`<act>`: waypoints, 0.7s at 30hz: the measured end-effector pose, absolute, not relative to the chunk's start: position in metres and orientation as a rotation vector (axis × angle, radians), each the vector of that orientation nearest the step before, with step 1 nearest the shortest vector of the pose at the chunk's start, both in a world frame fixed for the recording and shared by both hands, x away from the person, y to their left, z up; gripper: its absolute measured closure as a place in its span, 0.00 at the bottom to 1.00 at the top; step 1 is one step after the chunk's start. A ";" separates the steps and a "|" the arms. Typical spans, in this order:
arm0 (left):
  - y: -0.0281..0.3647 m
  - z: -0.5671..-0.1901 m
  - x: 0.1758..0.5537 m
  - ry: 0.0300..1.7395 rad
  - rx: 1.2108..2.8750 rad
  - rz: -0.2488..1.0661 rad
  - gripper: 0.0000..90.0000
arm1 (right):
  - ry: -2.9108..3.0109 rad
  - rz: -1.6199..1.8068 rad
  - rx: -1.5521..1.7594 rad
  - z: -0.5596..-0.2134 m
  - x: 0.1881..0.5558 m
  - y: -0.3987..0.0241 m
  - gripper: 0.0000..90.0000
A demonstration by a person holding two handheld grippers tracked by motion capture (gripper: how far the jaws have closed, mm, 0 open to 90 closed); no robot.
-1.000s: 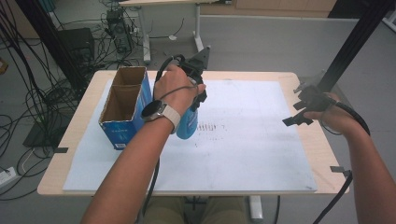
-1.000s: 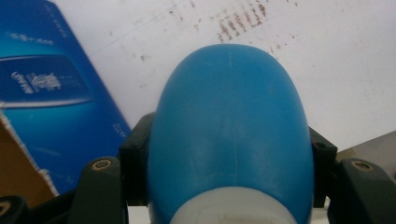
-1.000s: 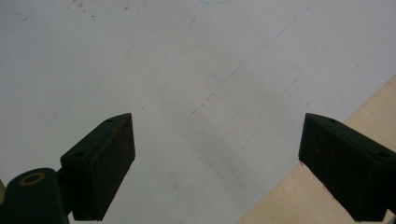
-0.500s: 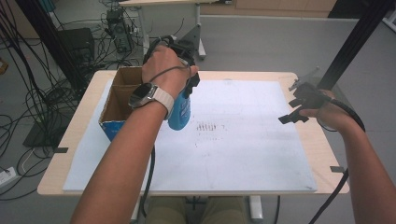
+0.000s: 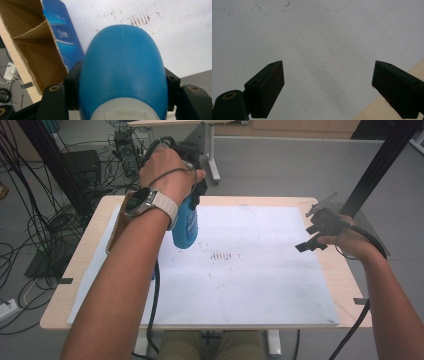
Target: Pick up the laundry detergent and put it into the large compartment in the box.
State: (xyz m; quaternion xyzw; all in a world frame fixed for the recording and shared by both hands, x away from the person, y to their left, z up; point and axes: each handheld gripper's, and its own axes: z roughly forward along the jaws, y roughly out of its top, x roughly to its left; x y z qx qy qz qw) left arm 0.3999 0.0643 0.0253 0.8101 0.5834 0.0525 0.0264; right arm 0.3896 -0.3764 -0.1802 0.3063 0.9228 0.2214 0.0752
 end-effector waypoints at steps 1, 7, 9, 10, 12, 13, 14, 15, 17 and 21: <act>0.066 0.028 0.399 1.797 2.494 0.172 0.42 | 2.768 0.665 0.922 -0.180 0.390 -0.376 0.12; 0.071 0.041 0.399 1.827 2.478 0.200 0.42 | 2.762 0.675 0.914 -0.180 0.388 -0.377 0.12; 0.074 0.043 0.399 1.836 2.467 0.195 0.42 | 2.762 0.668 0.915 -0.180 0.388 -0.377 0.12; 0.076 0.045 0.400 1.839 2.462 0.186 0.42 | 2.761 0.666 0.917 -0.180 0.388 -0.377 0.12; 0.080 0.046 0.401 1.847 2.449 0.176 0.42 | 2.759 0.669 0.918 -0.180 0.388 -0.378 0.12; 0.081 0.047 0.402 1.848 2.457 0.168 0.42 | 2.757 0.671 0.918 -0.180 0.387 -0.378 0.12; 0.081 0.047 0.402 1.851 2.449 0.173 0.42 | 2.756 0.673 0.919 -0.179 0.387 -0.379 0.12; 0.081 0.048 0.401 1.853 2.448 0.178 0.42 | 2.754 0.674 0.920 -0.179 0.387 -0.379 0.12; 0.083 0.050 0.401 1.865 2.431 0.187 0.42 | 2.752 0.673 0.927 -0.179 0.386 -0.379 0.12; 0.088 0.055 0.401 1.876 2.422 0.197 0.42 | 2.758 0.672 0.929 -0.181 0.386 -0.378 0.12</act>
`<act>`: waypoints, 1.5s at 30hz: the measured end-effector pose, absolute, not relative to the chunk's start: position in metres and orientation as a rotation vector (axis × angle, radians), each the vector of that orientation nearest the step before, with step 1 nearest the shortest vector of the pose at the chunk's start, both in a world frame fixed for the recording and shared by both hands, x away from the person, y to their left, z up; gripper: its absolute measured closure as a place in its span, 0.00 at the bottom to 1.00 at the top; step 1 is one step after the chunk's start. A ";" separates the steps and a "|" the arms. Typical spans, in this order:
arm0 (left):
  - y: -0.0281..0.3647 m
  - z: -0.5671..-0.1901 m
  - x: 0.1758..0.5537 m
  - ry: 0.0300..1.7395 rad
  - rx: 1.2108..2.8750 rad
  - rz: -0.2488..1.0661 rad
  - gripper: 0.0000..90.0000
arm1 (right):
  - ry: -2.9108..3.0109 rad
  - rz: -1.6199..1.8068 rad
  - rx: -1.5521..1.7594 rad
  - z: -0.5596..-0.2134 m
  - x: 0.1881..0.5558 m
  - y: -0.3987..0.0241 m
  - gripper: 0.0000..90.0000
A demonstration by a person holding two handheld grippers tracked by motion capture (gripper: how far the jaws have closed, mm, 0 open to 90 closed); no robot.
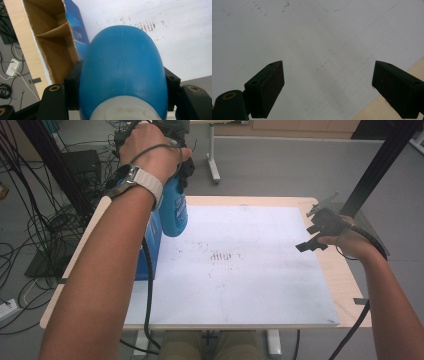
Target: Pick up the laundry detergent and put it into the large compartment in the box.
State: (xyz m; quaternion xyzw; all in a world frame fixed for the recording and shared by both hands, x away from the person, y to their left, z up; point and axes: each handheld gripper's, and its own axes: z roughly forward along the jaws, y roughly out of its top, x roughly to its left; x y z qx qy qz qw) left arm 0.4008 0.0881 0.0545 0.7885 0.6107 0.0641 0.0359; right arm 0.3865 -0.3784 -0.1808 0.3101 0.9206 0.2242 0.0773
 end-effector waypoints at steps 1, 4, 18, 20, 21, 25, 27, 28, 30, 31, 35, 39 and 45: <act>0.090 0.055 0.400 1.878 2.415 0.199 0.42 | 2.759 0.669 0.928 -0.181 0.387 -0.378 0.12; 0.096 0.057 0.401 1.887 2.405 0.206 0.42 | 2.757 0.664 0.932 -0.181 0.387 -0.379 0.12; 0.127 0.056 0.409 1.970 2.359 0.202 0.42 | 2.767 0.677 0.925 -0.189 0.391 -0.378 0.12; 0.132 0.056 0.409 1.973 2.348 0.200 0.42 | 2.768 0.676 0.921 -0.189 0.392 -0.377 0.12; 0.136 0.056 0.410 1.979 2.341 0.196 0.42 | 2.770 0.674 0.917 -0.189 0.393 -0.377 0.12; 0.142 0.054 0.409 1.992 2.333 0.223 0.42 | 2.773 0.677 0.907 -0.188 0.396 -0.373 0.12; 0.145 0.052 0.409 1.990 2.332 0.239 0.42 | 2.774 0.677 0.908 -0.189 0.397 -0.373 0.12; 0.148 0.052 0.409 1.993 2.325 0.243 0.42 | 2.774 0.675 0.910 -0.189 0.397 -0.373 0.12; 0.152 0.052 0.411 2.006 2.321 0.233 0.42 | 2.776 0.674 0.916 -0.189 0.398 -0.372 0.12; 0.154 0.053 0.410 2.007 2.315 0.238 0.42 | 2.776 0.671 0.917 -0.189 0.398 -0.372 0.12; 0.156 0.054 0.413 2.025 2.323 0.246 0.42 | 2.770 0.668 0.931 -0.189 0.399 -0.373 0.12; 0.158 0.055 0.418 2.033 2.325 0.240 0.42 | 2.771 0.668 0.935 -0.189 0.399 -0.372 0.12; 0.160 0.056 0.419 2.031 2.314 0.254 0.42 | 2.773 0.657 0.933 -0.188 0.400 -0.370 0.12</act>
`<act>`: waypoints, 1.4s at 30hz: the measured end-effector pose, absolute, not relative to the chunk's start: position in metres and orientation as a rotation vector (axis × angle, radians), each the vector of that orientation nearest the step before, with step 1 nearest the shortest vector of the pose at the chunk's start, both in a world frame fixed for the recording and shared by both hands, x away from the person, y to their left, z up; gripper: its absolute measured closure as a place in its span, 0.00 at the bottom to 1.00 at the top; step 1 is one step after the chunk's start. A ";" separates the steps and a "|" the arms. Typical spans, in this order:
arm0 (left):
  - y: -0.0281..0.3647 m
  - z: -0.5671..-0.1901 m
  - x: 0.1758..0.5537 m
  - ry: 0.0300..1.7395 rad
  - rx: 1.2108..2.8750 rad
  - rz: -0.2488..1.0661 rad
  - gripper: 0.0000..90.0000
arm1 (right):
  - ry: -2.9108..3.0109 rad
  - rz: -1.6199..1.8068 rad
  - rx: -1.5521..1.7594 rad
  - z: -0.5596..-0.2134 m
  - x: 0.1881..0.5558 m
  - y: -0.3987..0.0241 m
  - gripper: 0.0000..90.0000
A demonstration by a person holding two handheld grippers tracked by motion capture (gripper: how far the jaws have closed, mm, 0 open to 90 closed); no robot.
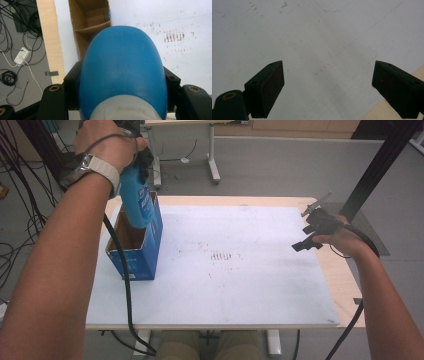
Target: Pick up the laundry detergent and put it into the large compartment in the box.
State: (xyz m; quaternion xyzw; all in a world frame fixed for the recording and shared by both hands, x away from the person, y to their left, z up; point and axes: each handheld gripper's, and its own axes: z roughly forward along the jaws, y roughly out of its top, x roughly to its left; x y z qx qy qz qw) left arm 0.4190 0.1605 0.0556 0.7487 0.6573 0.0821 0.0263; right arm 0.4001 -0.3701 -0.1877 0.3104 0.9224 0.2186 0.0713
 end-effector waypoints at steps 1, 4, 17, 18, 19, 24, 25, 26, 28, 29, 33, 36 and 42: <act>0.160 0.055 0.419 2.030 2.315 0.261 0.42 | 2.772 0.657 0.934 -0.188 0.400 -0.370 0.12; 0.163 0.055 0.420 2.039 2.303 0.259 0.42 | 2.775 0.636 0.929 -0.187 0.401 -0.368 0.12; 0.177 0.047 0.423 2.075 2.285 0.292 0.42 | 2.779 0.626 0.923 -0.187 0.405 -0.362 0.12; 0.180 0.045 0.424 2.080 2.285 0.282 0.42 | 2.781 0.620 0.924 -0.187 0.406 -0.361 0.12; 0.181 0.044 0.425 2.082 2.281 0.279 0.42 | 2.782 0.621 0.922 -0.187 0.406 -0.360 0.12; 0.187 0.034 0.427 2.100 2.271 0.279 0.42 | 2.787 0.618 0.917 -0.188 0.409 -0.356 0.12; 0.188 0.032 0.428 2.101 2.271 0.279 0.42 | 2.788 0.619 0.919 -0.188 0.409 -0.355 0.12; 0.189 0.030 0.428 2.103 2.271 0.277 0.42 | 2.791 0.617 0.917 -0.188 0.410 -0.354 0.12; 0.191 0.027 0.429 2.103 2.268 0.274 0.42 | 2.793 0.611 0.918 -0.189 0.410 -0.352 0.12; 0.192 0.025 0.429 2.105 2.265 0.270 0.42 | 2.794 0.609 0.919 -0.189 0.411 -0.351 0.12; 0.194 0.018 0.430 2.098 2.271 0.270 0.42 | 2.798 0.618 0.919 -0.190 0.412 -0.349 0.12; 0.195 0.013 0.430 2.101 2.269 0.272 0.42 | 2.802 0.615 0.905 -0.191 0.412 -0.346 0.12; 0.196 0.004 0.428 2.097 2.272 0.284 0.42 | 2.802 0.619 0.904 -0.190 0.411 -0.344 0.12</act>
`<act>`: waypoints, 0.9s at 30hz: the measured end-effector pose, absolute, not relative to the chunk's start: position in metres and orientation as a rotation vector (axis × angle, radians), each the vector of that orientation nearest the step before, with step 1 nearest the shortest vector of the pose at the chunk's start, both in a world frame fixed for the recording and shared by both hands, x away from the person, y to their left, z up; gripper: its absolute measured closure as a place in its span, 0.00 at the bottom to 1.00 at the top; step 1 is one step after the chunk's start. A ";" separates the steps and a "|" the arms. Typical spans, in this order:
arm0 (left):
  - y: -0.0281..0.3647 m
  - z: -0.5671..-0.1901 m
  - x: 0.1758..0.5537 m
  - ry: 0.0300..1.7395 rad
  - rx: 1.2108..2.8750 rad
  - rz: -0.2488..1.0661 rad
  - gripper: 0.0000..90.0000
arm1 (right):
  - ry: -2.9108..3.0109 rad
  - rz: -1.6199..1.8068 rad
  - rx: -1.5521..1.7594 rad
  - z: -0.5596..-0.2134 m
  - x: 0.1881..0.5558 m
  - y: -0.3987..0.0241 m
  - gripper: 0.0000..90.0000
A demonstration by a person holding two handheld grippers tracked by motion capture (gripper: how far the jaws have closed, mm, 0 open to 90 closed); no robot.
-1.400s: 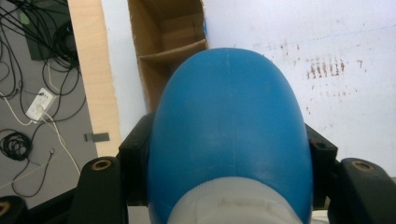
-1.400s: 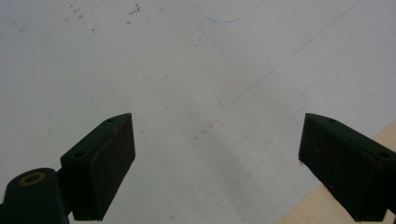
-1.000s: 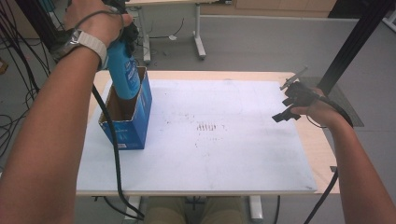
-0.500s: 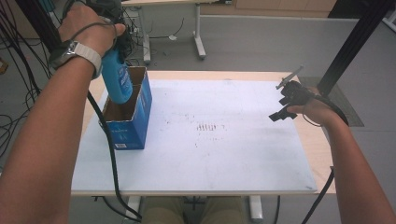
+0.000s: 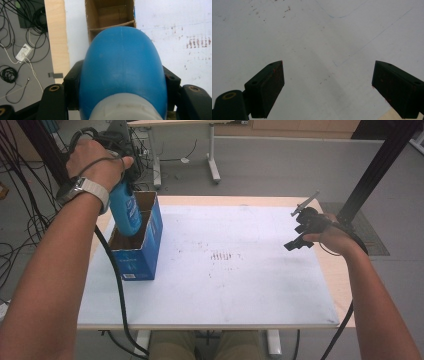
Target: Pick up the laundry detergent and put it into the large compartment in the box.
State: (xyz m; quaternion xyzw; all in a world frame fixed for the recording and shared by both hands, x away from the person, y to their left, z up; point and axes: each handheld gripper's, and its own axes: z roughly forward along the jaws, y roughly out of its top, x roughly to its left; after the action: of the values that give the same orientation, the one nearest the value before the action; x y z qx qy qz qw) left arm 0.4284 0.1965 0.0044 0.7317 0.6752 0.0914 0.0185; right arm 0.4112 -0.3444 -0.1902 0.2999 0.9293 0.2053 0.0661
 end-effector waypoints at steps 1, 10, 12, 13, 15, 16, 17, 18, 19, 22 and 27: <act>0.196 0.002 0.429 2.096 2.278 0.283 0.42 | 2.801 0.619 0.901 -0.190 0.411 -0.344 0.12; 0.198 -0.012 0.432 2.091 2.286 0.281 0.42 | 2.804 0.625 0.914 -0.193 0.410 -0.344 0.12; 0.199 -0.017 0.433 2.089 2.290 0.277 0.42 | 2.803 0.624 0.917 -0.193 0.410 -0.344 0.12; 0.200 -0.020 0.434 2.087 2.291 0.273 0.42 | 2.801 0.623 0.918 -0.192 0.410 -0.344 0.12; 0.201 -0.024 0.435 2.089 2.288 0.263 0.42 | 2.800 0.622 0.918 -0.192 0.410 -0.344 0.12; 0.202 -0.026 0.436 2.090 2.291 0.257 0.42 | 2.800 0.620 0.918 -0.191 0.410 -0.344 0.12; 0.202 -0.028 0.436 2.088 2.292 0.255 0.42 | 2.800 0.619 0.917 -0.192 0.410 -0.344 0.12; 0.202 -0.031 0.436 2.090 2.289 0.258 0.42 | 2.801 0.619 0.923 -0.192 0.410 -0.344 0.12; 0.202 -0.033 0.438 2.092 2.297 0.252 0.42 | 2.800 0.617 0.922 -0.192 0.410 -0.344 0.12; 0.202 -0.037 0.439 2.093 2.301 0.255 0.42 | 2.803 0.614 0.931 -0.193 0.410 -0.344 0.12; 0.204 -0.043 0.440 2.095 2.295 0.260 0.42 | 2.805 0.614 0.933 -0.195 0.412 -0.345 0.12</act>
State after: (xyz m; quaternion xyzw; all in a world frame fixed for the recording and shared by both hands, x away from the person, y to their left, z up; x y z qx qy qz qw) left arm 0.4400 0.2044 -0.0427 0.7359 0.6718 0.0835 0.0117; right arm 0.4117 -0.3449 -0.1953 0.3086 0.9273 0.2029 0.0613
